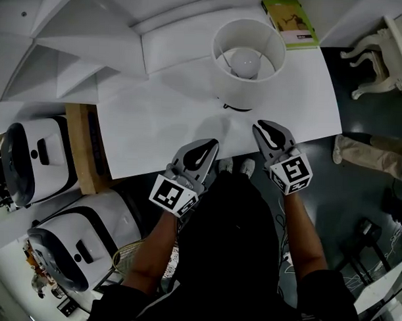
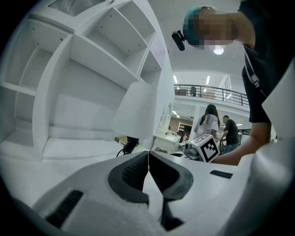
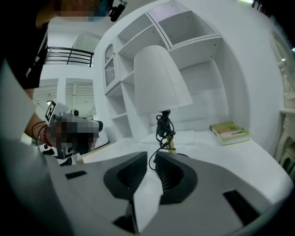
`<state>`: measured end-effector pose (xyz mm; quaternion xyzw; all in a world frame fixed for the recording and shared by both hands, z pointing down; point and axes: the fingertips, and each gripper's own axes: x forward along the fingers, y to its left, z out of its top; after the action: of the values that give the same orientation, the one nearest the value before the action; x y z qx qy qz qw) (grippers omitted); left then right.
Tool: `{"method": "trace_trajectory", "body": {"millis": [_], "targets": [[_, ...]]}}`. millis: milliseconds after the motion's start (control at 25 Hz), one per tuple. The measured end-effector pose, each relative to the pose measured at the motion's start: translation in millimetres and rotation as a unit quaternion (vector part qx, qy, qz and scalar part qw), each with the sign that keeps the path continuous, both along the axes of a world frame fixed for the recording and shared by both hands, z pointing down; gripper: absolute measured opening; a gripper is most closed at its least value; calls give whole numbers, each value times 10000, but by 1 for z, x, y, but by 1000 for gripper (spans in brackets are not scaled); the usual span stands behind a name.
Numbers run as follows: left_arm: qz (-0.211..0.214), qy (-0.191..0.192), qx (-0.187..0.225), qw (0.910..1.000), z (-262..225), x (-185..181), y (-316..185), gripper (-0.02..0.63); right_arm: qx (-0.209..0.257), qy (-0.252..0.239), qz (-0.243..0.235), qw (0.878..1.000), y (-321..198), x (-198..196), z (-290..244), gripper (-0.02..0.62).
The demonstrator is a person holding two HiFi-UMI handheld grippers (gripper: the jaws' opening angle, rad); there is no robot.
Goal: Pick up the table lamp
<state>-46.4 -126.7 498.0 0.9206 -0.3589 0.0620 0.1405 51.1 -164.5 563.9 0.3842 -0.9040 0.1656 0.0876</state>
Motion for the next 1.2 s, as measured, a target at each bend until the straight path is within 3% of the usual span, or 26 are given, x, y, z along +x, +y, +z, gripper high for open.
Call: {"method": "trace_trajectory", "body": {"millis": [640, 1200], "targets": [[-40, -85, -190, 9998, 37, 4, -7, 18, 97, 173, -55, 9998, -26, -7, 42, 43], [-42, -80, -296, 9995, 41, -1, -9, 18, 171, 299, -67, 9994, -62, -20, 61, 100]]}}
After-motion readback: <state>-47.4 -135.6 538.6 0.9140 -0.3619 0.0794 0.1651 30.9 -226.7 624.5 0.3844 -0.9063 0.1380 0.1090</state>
